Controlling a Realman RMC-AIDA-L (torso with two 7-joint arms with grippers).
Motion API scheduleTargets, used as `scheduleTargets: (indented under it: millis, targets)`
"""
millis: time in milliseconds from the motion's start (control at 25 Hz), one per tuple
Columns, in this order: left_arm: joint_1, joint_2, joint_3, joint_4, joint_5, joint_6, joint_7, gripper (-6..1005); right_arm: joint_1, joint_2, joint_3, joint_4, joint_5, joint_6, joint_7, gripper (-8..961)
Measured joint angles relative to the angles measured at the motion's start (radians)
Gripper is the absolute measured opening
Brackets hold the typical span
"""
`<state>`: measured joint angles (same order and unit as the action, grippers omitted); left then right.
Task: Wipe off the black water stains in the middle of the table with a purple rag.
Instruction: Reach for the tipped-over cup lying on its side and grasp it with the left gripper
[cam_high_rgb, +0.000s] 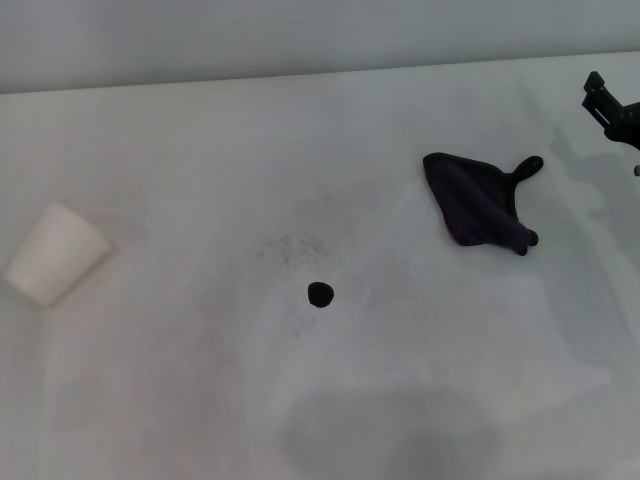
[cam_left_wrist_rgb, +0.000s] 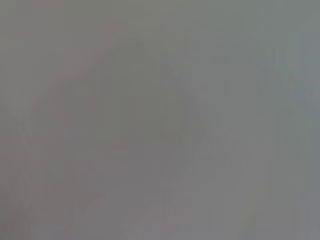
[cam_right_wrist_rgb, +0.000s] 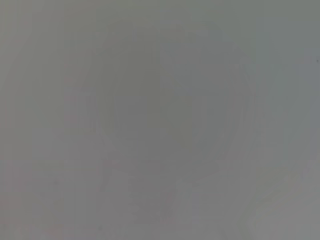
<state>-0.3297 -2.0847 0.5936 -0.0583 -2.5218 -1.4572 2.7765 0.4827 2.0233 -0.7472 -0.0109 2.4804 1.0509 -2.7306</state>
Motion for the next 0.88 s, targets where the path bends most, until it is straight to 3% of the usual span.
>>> scheduleTargets:
  millis: [600, 720, 880]
  targets:
    - [-0.003, 0.002, 0.003, 0.000, 0.003, 0.001, -0.013, 887, 0.001, 0.000, -0.002, 0.001, 0.000, -0.002, 0.012, 861]
    - [-0.009, 0.007, 0.010, 0.019, 0.021, 0.020, -0.117, 887, 0.001, 0.000, 0.000, 0.002, 0.000, -0.002, 0.012, 860]
    - [-0.004, 0.016, 0.011, 0.139, 0.121, 0.148, -0.407, 887, 0.008, 0.000, 0.002, 0.006, 0.000, -0.002, 0.012, 859]
